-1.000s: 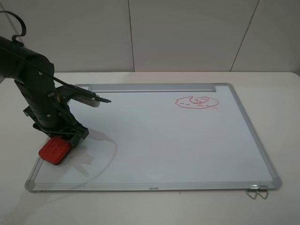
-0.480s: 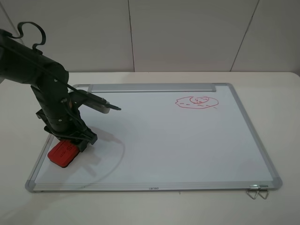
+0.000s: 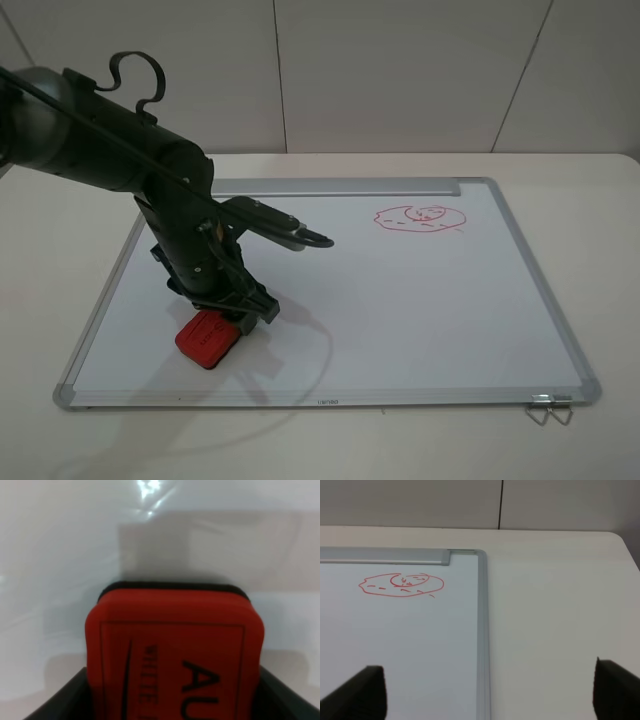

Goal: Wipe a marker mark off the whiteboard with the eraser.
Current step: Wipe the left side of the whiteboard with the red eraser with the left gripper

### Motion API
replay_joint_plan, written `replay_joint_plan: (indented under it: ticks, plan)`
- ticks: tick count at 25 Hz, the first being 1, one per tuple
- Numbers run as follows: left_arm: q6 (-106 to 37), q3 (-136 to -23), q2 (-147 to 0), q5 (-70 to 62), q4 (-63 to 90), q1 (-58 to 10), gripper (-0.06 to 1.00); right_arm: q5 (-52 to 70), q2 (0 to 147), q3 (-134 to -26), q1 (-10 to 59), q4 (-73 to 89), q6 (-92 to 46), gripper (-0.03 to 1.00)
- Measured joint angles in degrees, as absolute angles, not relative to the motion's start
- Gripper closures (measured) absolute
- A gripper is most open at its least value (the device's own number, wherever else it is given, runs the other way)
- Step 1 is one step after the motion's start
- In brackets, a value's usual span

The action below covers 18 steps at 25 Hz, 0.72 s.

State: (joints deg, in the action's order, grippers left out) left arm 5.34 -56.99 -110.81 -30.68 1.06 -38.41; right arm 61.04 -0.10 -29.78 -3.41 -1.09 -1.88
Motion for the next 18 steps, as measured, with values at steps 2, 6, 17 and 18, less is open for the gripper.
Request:
replay_joint_plan:
  ticks: [2, 6, 17, 18]
  plan:
    - [5.32, -57.8, -111.62, -31.79, 1.31, -39.26, 0.37, 61.04, -0.1, -29.78, -3.41, -1.09, -1.88, 0.26]
    - [5.28, -59.26, -113.17, -34.11, 1.31, -39.7, 0.37, 61.04, -0.1, -29.78, -3.41, -1.09, -1.88, 0.26]
    - [6.07, -59.53, -113.36, -39.16, -2.41, -34.71, 0.37, 61.04, -0.1, -29.78, -3.41, -1.09, -1.88, 0.26]
    - [6.15, -59.37, -113.36, -39.23, -2.77, -33.63, 0.37, 61.04, -0.1, -29.78, -3.41, -1.09, -1.88, 0.26]
